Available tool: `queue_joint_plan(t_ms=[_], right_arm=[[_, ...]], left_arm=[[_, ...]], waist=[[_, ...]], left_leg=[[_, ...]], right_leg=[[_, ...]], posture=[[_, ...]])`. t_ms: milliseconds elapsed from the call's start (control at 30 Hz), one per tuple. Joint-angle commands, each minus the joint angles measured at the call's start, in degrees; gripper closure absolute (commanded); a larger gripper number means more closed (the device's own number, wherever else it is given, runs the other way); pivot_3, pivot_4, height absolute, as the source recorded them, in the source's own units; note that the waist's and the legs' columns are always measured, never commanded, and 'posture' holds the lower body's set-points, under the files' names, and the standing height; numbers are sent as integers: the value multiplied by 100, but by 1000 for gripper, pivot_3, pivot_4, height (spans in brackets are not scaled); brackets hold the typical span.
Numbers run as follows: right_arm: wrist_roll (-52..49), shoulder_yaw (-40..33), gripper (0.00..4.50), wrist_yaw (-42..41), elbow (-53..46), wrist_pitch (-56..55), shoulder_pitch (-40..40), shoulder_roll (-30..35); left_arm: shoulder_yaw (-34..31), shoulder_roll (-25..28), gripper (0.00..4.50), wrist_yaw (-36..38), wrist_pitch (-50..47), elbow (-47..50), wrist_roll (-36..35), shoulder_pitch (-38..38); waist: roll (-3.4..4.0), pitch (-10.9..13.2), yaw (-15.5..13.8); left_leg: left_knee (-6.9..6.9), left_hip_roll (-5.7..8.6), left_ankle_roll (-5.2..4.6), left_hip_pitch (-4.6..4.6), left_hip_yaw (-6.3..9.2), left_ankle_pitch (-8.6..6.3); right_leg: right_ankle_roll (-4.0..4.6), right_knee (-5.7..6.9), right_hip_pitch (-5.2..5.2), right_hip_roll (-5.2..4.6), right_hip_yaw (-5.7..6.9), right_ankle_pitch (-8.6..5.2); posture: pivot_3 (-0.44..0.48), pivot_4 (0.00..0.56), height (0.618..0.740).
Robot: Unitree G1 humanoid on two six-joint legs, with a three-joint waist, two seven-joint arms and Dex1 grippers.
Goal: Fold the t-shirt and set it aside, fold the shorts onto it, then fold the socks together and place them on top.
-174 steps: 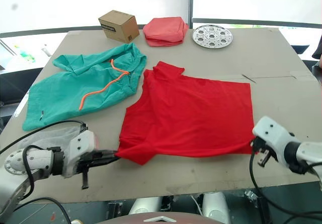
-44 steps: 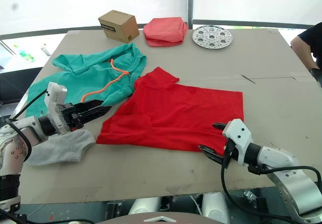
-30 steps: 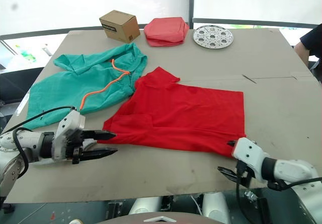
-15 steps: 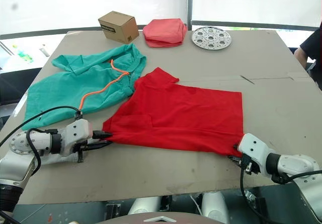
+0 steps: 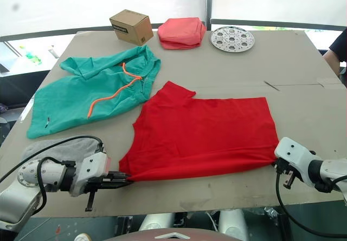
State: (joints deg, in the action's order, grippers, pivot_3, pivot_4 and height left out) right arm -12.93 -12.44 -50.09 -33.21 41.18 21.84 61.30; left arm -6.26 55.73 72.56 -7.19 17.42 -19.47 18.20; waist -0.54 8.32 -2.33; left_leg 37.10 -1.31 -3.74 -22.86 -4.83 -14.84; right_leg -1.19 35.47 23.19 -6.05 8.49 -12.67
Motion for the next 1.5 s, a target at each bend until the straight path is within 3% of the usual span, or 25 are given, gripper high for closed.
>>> queue_joint_plan(t_ms=[33,100,133,233,333,400,433,467,500,567,633,733,833,933,1033,1233,1367,1500], right_arm=[[-103,-355,4461,-204,-234,135,411,-5],[-148,-491,4461,-146,-227,182,425,-85],[-154,-540,4497,-113,-197,153,386,-121],[-203,-741,3465,-245,-239,-36,495,-183],[-466,-1227,2034,-327,-413,46,494,-384],[-867,-1678,1108,-522,-538,186,526,-566],[-1092,-1892,893,-632,-592,301,548,-644],[-1254,-2066,188,-712,-621,329,547,-710],[-1508,-2240,34,-700,-642,425,412,-818],[-2131,-2487,34,-419,-681,755,-120,-1055],[-2395,-2428,34,33,-773,960,-707,-1220],[-2407,-1809,34,1109,-725,1412,-1849,-1555],[-2103,-1197,34,1804,-686,1451,-2589,-1817],[-1932,-437,34,2358,-566,1356,-3437,-2268],[-2487,-251,34,1900,-687,1187,-3702,-2536],[-2501,-164,34,1335,-619,654,-3423,-2219],[-1874,105,34,1651,184,553,-3417,-2033],[-1470,277,34,1914,753,445,-3563,-2097]], left_arm=[[-358,74,4500,6,-105,234,-140,379],[-563,30,4500,-58,-334,284,-359,483],[-656,13,4129,-65,-491,327,-525,488],[-1005,64,2961,-85,-1400,526,-1324,411],[-1488,310,1534,-55,-2706,374,-2401,41],[-1726,574,1453,89,-3534,46,-3104,-387],[-1784,681,1453,116,-3907,-114,-3426,-630],[-1777,744,1453,94,-4155,-227,-3622,-907],[-1700,721,1453,-72,-4322,-339,-3730,-1295],[-1444,451,1453,-704,-4681,-628,-3842,-2243],[-1018,30,1453,-1503,-4887,-951,-3494,-3142],[-351,-806,1453,-2616,-4966,-1495,-2774,-4332],[37,-1293,1453,-3071,-4908,-1854,-2254,-4911],[442,-1934,1453,-3720,-4420,-2954,-1430,-5721],[654,-2376,1453,-4016,-3704,-3988,-720,-6341],[926,-2895,1453,-3825,-2718,-5480,104,-7008],[1096,-3405,1453,-3737,-1801,-6885,660,-7464],[1242,-3778,1453,-3693,-1302,-7603,1102,-7616]], waist=[[0,0,0],[-5,-3,4],[-6,-2,4],[3,7,3],[4,11,-5],[8,14,-3],[16,17,-1],[16,17,1],[17,18,-1],[16,21,1],[15,23,13],[-11,29,15],[-40,37,23],[-42,39,14],[-47,39,-16],[-54,41,18],[-59,41,5],[-58,38,15]], left_leg=[[1,0,0,-1,2,0],[1,0,-1,-1,3,-1],[1,0,-1,-1,4,-1],[5,0,-1,-3,4,-1],[7,0,-1,-5,11,-1],[8,0,-1,-5,17,-1],[7,0,-1,-5,20,-1],[6,0,-1,-3,21,0],[6,0,-1,-4,21,0],[9,1,-2,-4,22,0],[16,3,-3,-3,20,1],[22,8,-12,26,21,8],[30,10,5,13,20,23],[27,9,12,13,22,36],[26,14,24,-5,19,46],[28,21,20,-4,7,44],[33,20,15,-1,7,42],[38,18,-6,4,5,32]], right_leg=[[0,-1,0,0,0,0],[0,-4,-1,0,0,0],[0,-4,-1,0,0,0],[0,-4,-1,-1,0,-1],[0,-4,-2,-1,0,-1],[0,-1,-2,4,3,-1],[0,0,-3,6,4,0],[-1,1,-3,10,5,0],[-1,1,-4,12,5,0],[-3,2,-6,15,5,1],[-6,4,-10,15,2,3],[-22,8,-44,21,-2,13],[-24,20,-38,25,-8,17],[-20,27,-38,30,-9,17],[-3,33,-20,57,-9,29],[-9,23,-25,57,-12,28],[-31,27,-26,53,-15,15],[-29,42,-26,19,-14,17]], posture=[[0,150,736],[0,150,736],[0,150,736],[0,150,736],[0,150,736],[0,150,736],[0,150,736],[0,150,736],[0,150,736],[0,150,736],[0,150,736],[0,150,736],[0,150,736],[0,150,736],[0,150,736],[0,150,736],[0,150,736],[0,150,736]])
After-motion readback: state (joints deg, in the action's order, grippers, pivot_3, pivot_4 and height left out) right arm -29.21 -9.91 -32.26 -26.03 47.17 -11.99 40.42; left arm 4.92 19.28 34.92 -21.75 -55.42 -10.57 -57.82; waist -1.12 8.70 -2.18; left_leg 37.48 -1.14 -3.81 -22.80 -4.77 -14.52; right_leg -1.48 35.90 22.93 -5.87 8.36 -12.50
